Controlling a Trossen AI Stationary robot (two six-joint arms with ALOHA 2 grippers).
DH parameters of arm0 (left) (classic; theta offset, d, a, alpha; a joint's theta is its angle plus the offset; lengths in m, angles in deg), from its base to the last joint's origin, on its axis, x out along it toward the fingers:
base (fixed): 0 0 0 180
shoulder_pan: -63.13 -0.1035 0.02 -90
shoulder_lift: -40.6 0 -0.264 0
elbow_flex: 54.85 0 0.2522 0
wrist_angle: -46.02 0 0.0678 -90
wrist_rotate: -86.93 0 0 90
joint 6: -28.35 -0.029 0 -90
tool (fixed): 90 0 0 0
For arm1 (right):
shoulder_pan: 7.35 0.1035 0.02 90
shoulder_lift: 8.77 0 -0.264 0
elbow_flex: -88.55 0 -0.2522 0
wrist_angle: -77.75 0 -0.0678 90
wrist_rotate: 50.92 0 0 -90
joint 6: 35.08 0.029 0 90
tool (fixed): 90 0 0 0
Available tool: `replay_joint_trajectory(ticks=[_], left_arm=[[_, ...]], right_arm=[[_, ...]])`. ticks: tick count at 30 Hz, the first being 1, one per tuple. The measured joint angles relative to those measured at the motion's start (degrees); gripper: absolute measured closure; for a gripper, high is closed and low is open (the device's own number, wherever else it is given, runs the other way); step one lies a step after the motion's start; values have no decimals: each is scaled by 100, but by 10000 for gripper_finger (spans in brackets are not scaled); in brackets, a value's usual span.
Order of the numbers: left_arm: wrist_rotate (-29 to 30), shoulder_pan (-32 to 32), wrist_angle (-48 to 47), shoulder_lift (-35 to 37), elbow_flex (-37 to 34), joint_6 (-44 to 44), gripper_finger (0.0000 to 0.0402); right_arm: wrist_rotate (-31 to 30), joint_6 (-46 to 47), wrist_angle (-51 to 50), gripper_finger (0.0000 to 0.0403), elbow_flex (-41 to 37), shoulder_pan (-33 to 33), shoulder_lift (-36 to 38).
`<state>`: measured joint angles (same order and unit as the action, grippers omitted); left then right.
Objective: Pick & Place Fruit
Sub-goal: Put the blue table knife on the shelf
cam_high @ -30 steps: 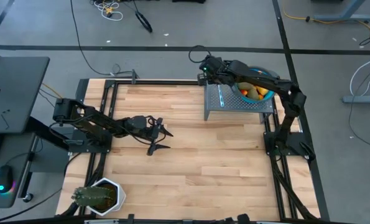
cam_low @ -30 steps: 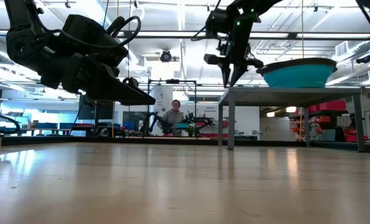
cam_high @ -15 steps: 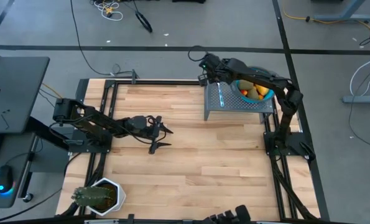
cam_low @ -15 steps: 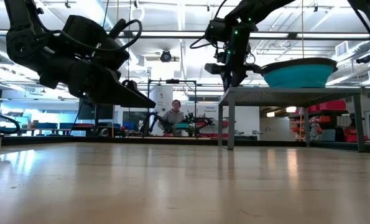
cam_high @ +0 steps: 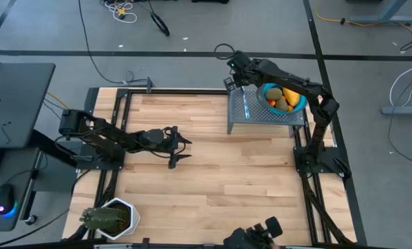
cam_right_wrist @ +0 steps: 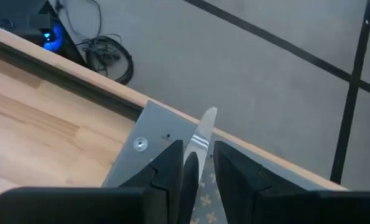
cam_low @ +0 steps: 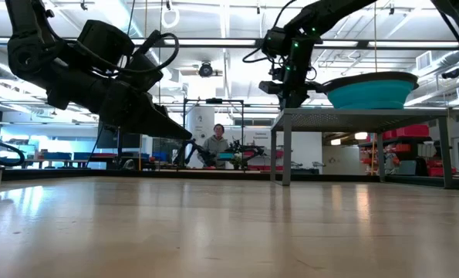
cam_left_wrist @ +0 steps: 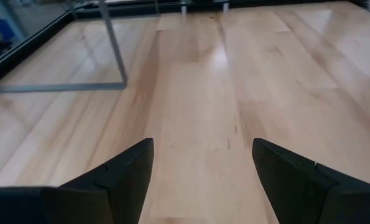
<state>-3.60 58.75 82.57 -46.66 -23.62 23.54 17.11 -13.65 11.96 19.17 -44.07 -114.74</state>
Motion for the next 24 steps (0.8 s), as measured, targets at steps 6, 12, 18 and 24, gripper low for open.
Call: replay_joint_trajectory(ticks=[6, 12, 18, 24], left_arm=[[327, 0, 30, 0, 0, 250, 123], [596, 0, 32, 0, 0, 324, 123], [613, 0, 36, 0, 0, 356, 123], [759, 2, 97, 0, 0, 212, 123]], right_arm=[[20, -485, 414, 303, 0, -152, -22], [457, -653, 885, 303, -9, -346, -24], [769, -715, 1144, 303, -50, -399, -46], [1022, -703, 1116, 304, -51, -405, -217]])
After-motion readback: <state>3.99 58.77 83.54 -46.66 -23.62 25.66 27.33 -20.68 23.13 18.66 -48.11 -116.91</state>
